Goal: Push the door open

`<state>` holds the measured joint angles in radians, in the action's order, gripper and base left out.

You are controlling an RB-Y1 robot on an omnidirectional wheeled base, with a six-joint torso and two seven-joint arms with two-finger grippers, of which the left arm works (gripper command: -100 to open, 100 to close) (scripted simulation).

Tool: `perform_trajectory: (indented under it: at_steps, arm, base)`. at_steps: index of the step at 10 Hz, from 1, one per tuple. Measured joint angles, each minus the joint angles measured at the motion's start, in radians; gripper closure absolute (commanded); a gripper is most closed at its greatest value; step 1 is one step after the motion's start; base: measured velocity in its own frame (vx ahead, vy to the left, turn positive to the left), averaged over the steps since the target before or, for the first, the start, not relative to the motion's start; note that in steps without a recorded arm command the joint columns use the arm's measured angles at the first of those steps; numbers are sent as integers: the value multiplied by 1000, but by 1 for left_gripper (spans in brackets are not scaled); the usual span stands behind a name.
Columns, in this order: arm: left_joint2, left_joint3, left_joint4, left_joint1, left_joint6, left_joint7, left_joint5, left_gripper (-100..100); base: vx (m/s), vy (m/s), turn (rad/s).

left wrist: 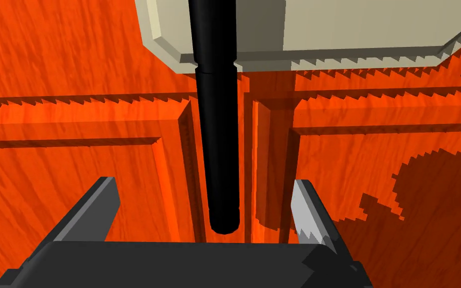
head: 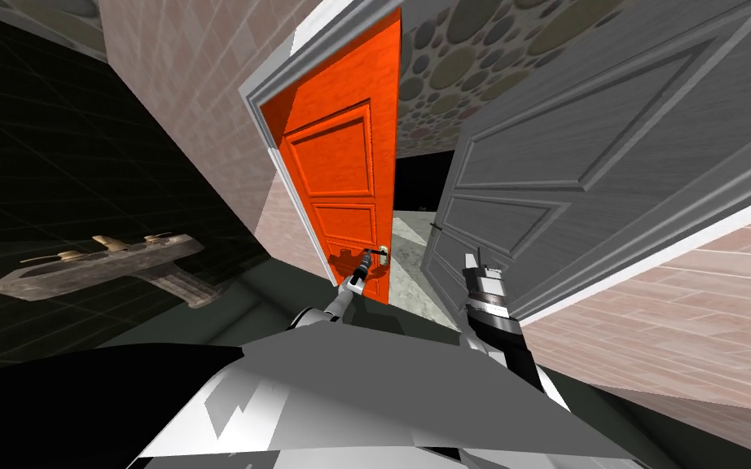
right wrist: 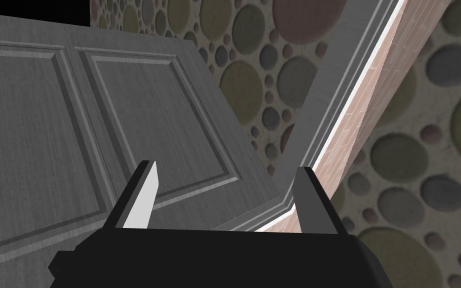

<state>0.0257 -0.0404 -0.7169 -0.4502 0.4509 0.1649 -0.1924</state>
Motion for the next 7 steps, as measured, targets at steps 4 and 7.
perform_trajectory:
  at_steps: [4,7]
  arm:
    - [-28,-4,-8,6,-2,-3,1,100]
    - [-25,-4,-11,3,-3,-1,1,100]
  base:
    - [106,-26,-9]
    - [-13,4,-8]
